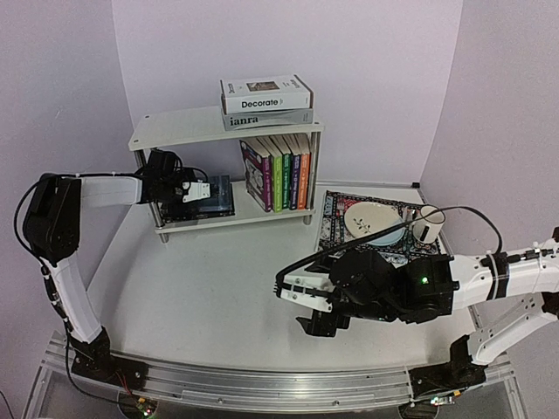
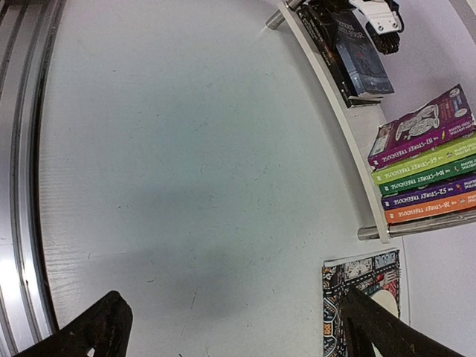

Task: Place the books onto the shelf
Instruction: Place the book in the book pile on the shelf.

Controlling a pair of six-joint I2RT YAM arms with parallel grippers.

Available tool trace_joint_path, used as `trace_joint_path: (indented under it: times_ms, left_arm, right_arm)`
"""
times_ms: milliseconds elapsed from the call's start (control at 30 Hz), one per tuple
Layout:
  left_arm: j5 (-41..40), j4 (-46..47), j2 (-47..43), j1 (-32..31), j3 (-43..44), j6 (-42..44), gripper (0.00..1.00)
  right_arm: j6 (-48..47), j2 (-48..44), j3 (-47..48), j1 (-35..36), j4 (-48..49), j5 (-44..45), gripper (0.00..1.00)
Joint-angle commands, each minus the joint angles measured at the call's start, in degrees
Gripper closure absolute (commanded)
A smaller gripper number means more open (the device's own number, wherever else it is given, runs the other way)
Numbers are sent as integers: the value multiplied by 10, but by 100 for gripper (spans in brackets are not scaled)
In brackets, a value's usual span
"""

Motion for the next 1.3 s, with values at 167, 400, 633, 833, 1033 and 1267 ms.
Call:
trace_joint_path:
  times_ms: [167,400,633,833,1033,1267]
  left_arm:
    - [25,-21,-82,1,-16,-33,0]
    - [43,-22,-117,-2,-48,-68,0]
    - [105,-21,-183,-21,-89,-191,0]
    - [125,10,-234,-24,-119,-452,0]
    - [18,38,-238,-23,-140,-732,0]
    - [-48,40,-258,-23,-194,-955,0]
  right_arm:
    - [14,-15,14,-3,1,-10,2]
    - [35,-18,16,-5,1,-8,2]
    - [74,-16,19,-18,-3,5,2]
    - [115,-30,7,-50,-3,-9,2]
    - [131,-32,8,-70,-3,-16,2]
    - [149,-24,8,-79,0,13,2]
